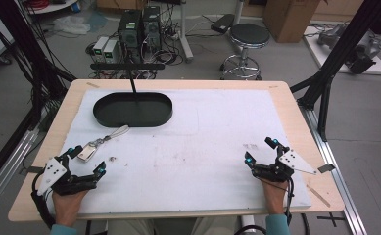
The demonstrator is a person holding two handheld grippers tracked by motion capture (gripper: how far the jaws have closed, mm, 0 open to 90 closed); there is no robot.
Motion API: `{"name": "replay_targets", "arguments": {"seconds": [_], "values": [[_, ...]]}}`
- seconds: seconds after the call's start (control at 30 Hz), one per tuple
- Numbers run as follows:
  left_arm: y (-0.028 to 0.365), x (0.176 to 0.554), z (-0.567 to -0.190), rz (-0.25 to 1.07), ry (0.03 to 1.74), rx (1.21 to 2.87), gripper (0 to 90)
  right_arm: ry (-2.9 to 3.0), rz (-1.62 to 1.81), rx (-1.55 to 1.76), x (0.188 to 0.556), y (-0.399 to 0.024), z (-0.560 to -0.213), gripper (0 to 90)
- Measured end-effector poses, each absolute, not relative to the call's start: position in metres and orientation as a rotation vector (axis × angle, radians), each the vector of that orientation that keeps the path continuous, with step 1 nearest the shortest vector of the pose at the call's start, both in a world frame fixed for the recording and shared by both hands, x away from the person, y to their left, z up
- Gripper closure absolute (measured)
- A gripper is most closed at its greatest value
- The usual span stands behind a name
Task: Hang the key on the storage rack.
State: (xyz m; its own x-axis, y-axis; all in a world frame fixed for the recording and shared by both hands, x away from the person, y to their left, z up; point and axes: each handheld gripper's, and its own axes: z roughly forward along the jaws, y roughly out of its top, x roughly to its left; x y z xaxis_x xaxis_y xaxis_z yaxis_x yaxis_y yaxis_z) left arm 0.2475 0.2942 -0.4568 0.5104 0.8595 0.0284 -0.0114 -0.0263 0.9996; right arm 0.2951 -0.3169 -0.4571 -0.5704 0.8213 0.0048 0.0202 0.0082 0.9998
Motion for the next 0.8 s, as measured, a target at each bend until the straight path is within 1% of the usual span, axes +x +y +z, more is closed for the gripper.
{"name": "replay_targets", "arguments": {"seconds": [0.37,0.6,0.8], "values": [[0.293,0.248,-0.456,0.826,0.787,1.441,1.7,1.661,1.631,0.872,0.294,-0.317,-0.457,3.9],[0.297,0.249,-0.455,0.789,0.789,1.441,1.7,1.658,1.629,0.872,0.295,-0.317,-0.457,3.9],[0.304,0.246,-0.443,0.805,0.789,1.42,1.7,1.657,1.628,0.875,0.294,-0.316,-0.457,3.9]]}}
